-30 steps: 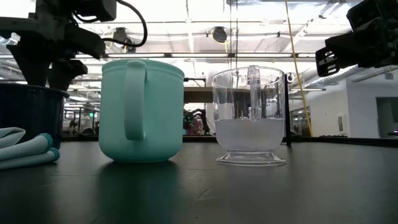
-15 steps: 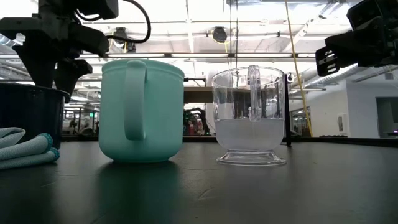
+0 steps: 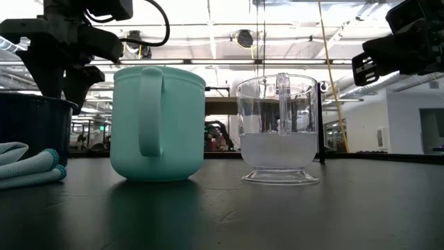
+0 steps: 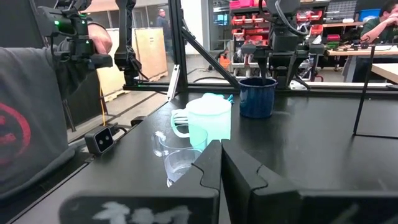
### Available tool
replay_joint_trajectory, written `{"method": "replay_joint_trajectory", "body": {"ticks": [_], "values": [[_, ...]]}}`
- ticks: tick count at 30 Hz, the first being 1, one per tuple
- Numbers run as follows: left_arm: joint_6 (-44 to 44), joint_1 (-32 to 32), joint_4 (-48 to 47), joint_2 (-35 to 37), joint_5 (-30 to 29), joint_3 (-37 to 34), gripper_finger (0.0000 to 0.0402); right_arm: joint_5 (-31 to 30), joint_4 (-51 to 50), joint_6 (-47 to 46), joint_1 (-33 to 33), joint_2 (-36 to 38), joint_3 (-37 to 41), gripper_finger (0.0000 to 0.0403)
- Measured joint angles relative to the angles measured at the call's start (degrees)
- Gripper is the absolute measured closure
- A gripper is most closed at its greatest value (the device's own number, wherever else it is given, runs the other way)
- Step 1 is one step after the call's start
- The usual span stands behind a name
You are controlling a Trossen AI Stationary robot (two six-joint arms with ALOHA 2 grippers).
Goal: Stack small to large cups/mugs on shelf
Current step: Put the dark blue mug on the shelf
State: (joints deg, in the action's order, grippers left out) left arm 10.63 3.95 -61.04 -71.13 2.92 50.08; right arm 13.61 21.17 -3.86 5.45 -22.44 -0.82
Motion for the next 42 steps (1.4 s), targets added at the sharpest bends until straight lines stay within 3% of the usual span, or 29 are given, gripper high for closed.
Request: {"method": "replay_joint_trajectory", "body": {"ticks": [36, 42], "values": [[-1.92, 0.00, 1.32, 0.01, -1.51, -4.52, 0.0130, 0.00, 1.29, 0.04, 0.00, 0.02, 0.02, 0.0403], [-1.90, 0.00, 1.35, 0.02, -1.51, -4.52, 0.0184, 0.00, 1.30, 0.04, 0.00, 0.02, 0.01, 0.0403]]}}
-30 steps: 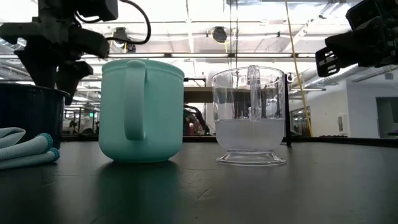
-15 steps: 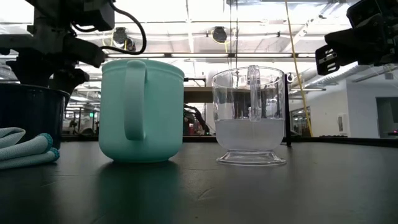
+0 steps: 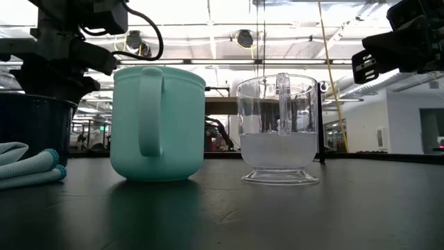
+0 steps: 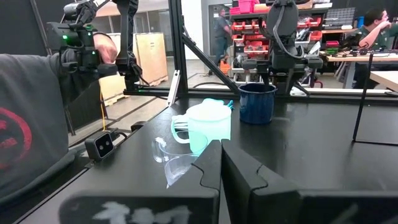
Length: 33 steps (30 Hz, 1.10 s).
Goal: Stack small to large cups/mugs on shelf
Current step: Put the dark blue mug on the shelf
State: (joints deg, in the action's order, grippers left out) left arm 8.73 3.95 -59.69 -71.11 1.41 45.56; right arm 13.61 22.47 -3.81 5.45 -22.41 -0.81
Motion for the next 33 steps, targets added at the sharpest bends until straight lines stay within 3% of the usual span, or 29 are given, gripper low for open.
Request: {"method": "replay_joint_trajectory", "body": {"ticks": [14, 33], "values": [[2.24, -0.03, 1.58, 0.06, 1.59, 0.08, 0.0383, 0.00, -0.01, 0.15, 0.00, -0.02, 0.00, 0.0403], [-3.34, -2.35, 2.45, 0.07, 3.74, 0.11, 0.0383, -0.01, -0.01, 0.39, 0.00, -0.01, -0.01, 0.0403]]}}
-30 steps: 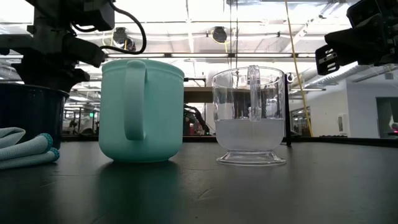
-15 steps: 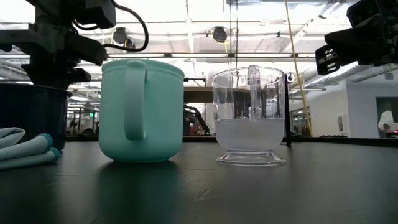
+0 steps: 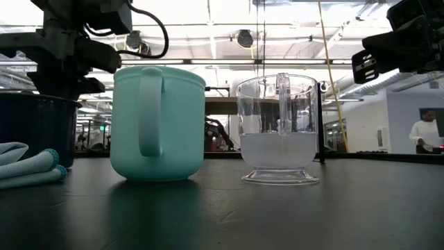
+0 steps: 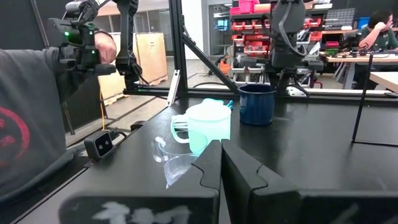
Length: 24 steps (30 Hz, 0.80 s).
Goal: Stack small to large cups/mugs on shelf
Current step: Put the dark blue mug on the shelf
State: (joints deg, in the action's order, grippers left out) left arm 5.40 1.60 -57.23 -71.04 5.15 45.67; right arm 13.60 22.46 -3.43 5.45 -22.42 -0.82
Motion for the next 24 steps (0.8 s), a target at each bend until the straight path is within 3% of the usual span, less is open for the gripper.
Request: {"method": "replay_joint_trajectory", "body": {"ticks": [14, 24], "values": [[-3.73, -1.21, -6.57, 0.75, -1.14, 10.52, 0.0385, 0.01, -0.02, 0.89, 0.00, -0.01, 0.01, 0.0403], [-6.93, -4.29, -7.66, 0.76, -1.44, 13.33, 0.0386, 0.01, -0.02, 0.88, 0.00, 0.01, 0.00, 0.0403]]}}
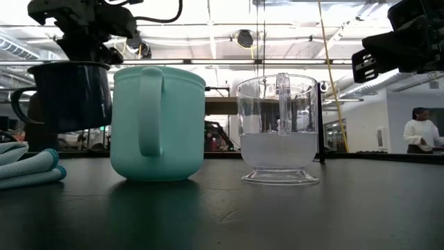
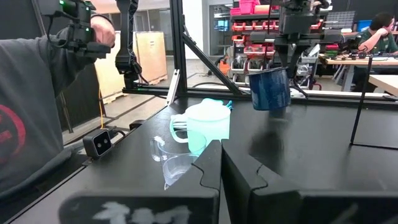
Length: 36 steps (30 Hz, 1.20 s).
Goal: Stack small to large cups/mugs on shelf
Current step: Put the dark blue mug on the shelf
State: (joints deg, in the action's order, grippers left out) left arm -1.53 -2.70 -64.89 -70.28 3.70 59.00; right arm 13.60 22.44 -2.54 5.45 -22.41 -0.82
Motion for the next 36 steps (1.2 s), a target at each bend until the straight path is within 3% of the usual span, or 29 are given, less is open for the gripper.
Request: {"method": "replay_joint_trajectory", "body": {"ticks": [7, 17, 36], "values": [[-2.72, -3.44, -0.09, -0.01, 0.70, 4.10, 0.0386, -0.02, 0.02, 0.22, 0.00, 0.00, 0.00, 0.0403], [-7.19, -3.72, 0.43, 2.68, 0.85, 10.46, 0.0386, -0.02, -0.01, 0.19, 0.00, -0.02, 0.00, 0.0403], [-0.69, -4.90, -4.92, 14.46, -3.79, 12.13, 0.0386, -0.02, -0.01, 0.19, 0.00, 0.00, 0.00, 0.0403]]}}
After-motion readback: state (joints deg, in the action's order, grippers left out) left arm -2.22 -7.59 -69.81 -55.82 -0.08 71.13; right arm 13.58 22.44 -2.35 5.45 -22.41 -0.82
